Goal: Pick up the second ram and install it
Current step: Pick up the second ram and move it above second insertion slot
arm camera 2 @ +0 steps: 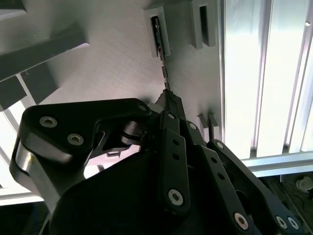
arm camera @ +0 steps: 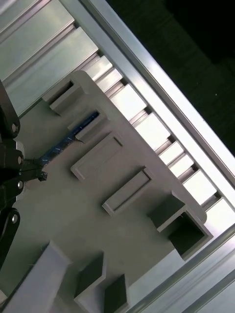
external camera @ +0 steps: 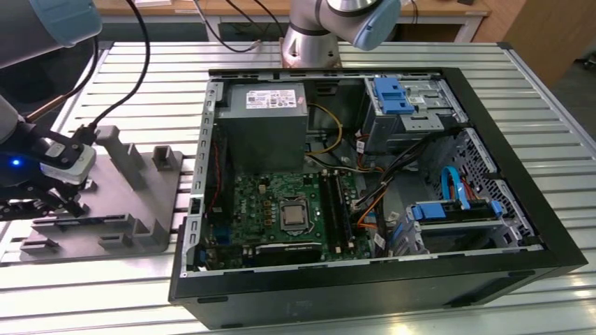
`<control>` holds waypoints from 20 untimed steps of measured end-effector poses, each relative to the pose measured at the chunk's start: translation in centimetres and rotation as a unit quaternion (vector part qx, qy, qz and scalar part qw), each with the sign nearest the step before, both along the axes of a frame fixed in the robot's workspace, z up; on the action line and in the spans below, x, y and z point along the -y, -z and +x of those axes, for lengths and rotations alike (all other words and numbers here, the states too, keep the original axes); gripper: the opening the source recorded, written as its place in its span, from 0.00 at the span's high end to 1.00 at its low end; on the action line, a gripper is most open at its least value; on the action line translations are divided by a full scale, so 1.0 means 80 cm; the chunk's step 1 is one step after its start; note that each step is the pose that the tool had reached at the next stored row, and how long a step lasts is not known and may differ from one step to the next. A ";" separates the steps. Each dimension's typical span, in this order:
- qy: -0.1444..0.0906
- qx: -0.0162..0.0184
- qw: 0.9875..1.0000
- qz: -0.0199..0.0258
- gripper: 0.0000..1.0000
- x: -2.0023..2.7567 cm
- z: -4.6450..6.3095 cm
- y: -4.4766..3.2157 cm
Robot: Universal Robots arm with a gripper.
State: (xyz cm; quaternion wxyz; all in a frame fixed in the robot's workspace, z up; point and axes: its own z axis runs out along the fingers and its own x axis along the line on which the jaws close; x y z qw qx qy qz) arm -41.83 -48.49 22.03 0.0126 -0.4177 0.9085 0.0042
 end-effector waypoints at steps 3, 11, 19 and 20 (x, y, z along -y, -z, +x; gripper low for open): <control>-0.008 0.000 1.000 0.000 0.90 0.0000 0.000 0.0000; -0.030 0.000 1.000 0.000 0.90 0.0000 0.000 0.0000; -0.052 0.000 0.999 0.000 0.90 0.0000 0.000 0.0000; -0.054 0.000 0.999 0.000 0.90 0.0000 0.000 0.0000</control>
